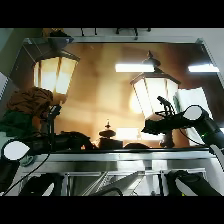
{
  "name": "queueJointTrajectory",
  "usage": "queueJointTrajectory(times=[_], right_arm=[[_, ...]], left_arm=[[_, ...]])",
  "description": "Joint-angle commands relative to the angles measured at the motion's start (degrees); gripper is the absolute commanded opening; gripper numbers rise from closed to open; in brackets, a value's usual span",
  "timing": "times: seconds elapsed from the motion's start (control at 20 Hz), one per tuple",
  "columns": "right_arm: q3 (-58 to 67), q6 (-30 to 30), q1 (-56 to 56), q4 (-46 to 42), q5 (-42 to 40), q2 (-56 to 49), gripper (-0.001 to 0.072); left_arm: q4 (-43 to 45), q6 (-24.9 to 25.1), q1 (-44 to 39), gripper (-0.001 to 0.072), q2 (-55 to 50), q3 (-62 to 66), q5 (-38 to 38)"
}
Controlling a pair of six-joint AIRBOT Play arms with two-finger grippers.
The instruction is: Fold the shirts.
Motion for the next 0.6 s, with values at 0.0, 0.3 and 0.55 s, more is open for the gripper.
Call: queueJointTrajectory(times=[0.0, 0.3, 0.55], right_arm=[[0.0, 0.1, 0.0, 0.0, 0.0, 0.0, 0.0028], [0.0, 0.1, 0.0, 0.0, 0.0, 0.0, 0.0028], [0.0, 0.1, 0.0, 0.0, 0.0, 0.1, 0.0029]], left_arm=[[2.6, -0.7, 7.9, 0.0013, 0.1, 1.8, 0.2], [19.6, 2.5, 33.5, 0.0704, -7.0, 19.2, -2.5], [19.5, 5.9, 44.7, 0.0704, -23.7, 31.1, -1.4]])
